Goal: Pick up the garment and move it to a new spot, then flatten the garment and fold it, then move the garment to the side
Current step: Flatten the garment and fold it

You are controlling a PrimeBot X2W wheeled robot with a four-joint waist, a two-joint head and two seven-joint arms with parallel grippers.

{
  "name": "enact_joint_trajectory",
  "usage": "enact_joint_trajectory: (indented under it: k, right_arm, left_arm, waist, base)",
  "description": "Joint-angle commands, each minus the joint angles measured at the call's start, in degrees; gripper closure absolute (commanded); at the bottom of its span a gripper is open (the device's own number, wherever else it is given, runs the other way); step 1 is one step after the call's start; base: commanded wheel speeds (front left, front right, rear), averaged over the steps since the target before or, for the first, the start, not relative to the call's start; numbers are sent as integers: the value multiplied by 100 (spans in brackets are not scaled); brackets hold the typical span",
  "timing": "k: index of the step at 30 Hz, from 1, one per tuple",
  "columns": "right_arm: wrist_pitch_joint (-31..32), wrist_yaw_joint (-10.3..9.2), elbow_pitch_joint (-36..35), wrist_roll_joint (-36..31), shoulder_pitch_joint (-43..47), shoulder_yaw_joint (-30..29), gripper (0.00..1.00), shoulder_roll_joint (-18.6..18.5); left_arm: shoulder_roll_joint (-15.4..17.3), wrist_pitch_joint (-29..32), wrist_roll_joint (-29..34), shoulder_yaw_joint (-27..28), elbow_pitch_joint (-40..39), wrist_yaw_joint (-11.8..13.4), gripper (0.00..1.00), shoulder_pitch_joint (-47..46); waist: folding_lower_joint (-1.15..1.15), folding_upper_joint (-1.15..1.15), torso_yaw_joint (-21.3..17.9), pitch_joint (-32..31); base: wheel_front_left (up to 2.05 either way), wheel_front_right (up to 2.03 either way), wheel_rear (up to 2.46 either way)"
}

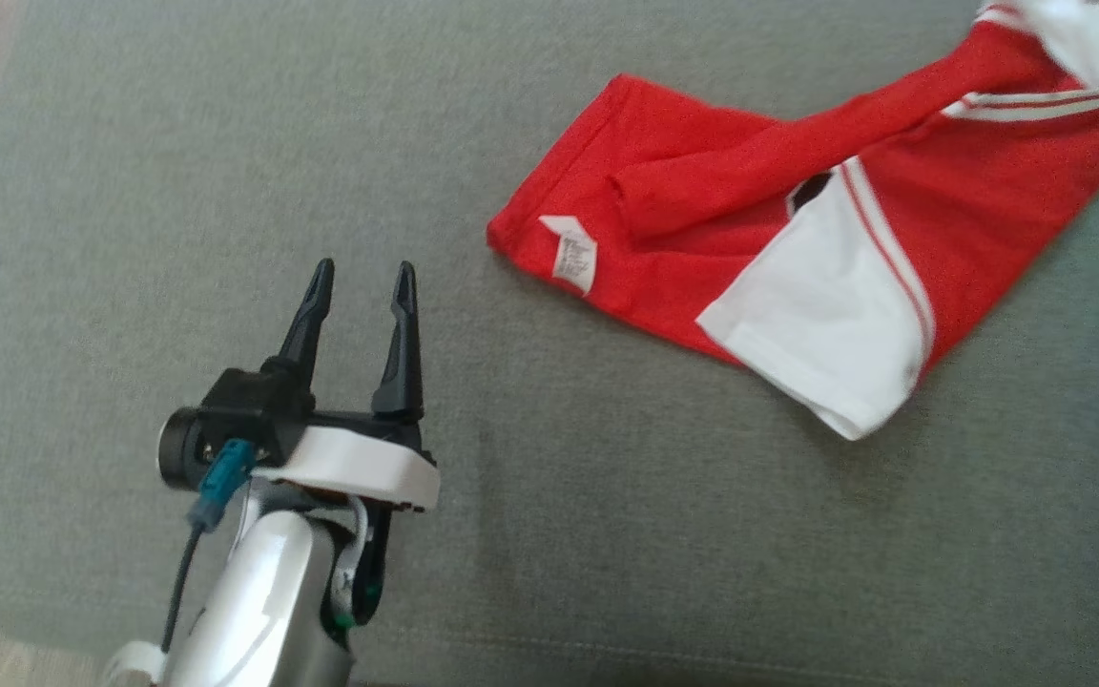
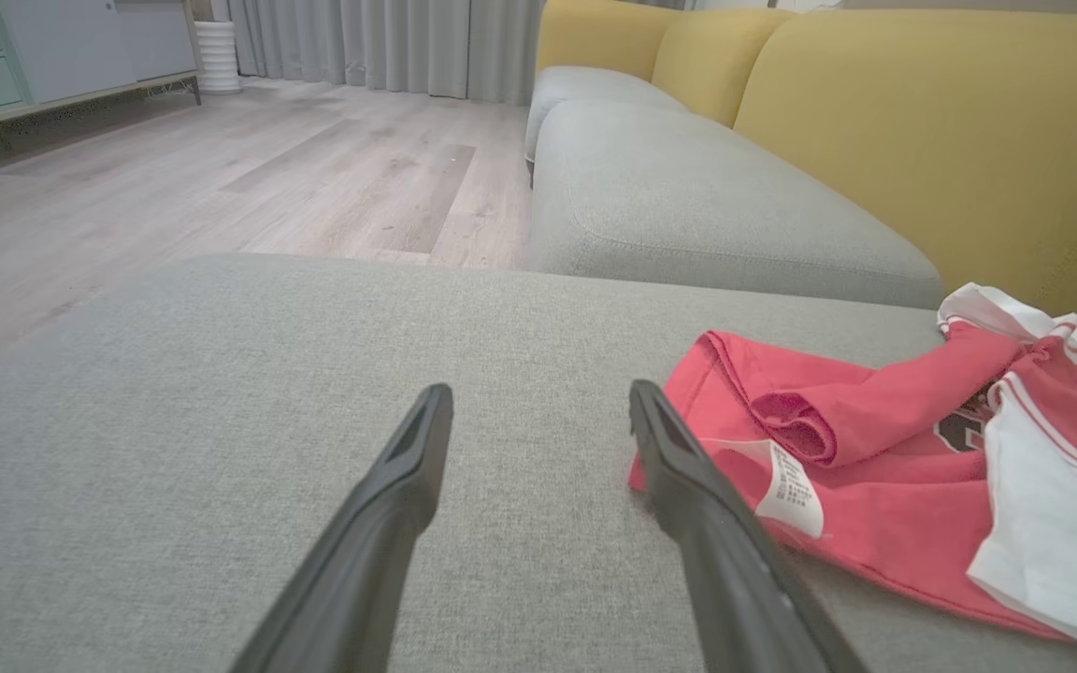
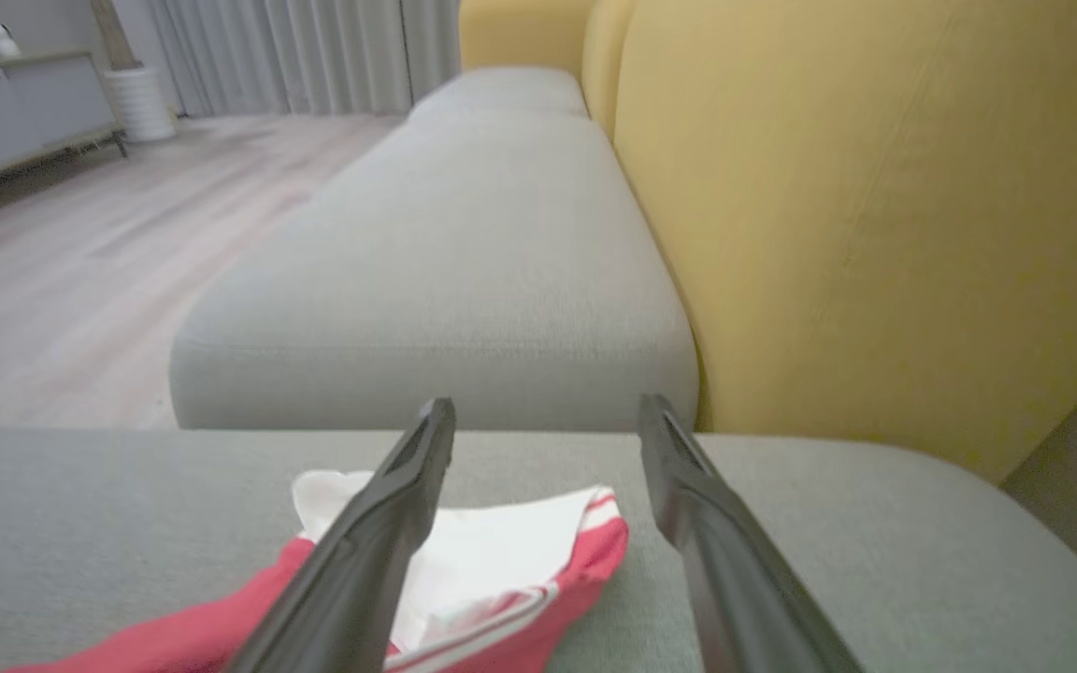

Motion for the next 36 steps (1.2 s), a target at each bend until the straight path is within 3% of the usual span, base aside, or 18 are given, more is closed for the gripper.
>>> enact_joint_trajectory:
  k: [1,8,16,21,30,36]
  right_arm:
    - [-115,43,-193,-36,48,122,0,35]
    - [-387,43,-1300,327,869,836,0,545]
    - [377,43,-2003,832,1270,1909,0,838]
    - [1170,43,-1610,1070,959,2202,0,987]
    - [3134,43,-34,1118,436,2398,0,1504]
    - [3683,43,795,964,281,2428,2,1798]
  left_arm:
    - [34,-45,-12,256,-160,-19,0,-46]
    - [34,-45,-36,450,-49,-156,0,194]
    - [34,-45,-180,364,-20,-214,0,232]
    - [34,-45,-328,264,-62,-138,0,253]
    - [33,-45,-524,147,-149,6,0,314]
    - [33,-45,-566,142,-182,42,0,356]
  waist:
    - [-1,0,-208,-256]
    - [-1,0,-513,-817]
    - [-1,0,-264,-942]
    - [-1,0,107,-836]
    - [-1,0,645,-719]
    - [-1,0,770,-705]
  base:
    - [0,0,0]
    - [0,0,0]
    - [0,0,0]
    - [0,0,0]
    - [0,0,0]
    - [0,0,0]
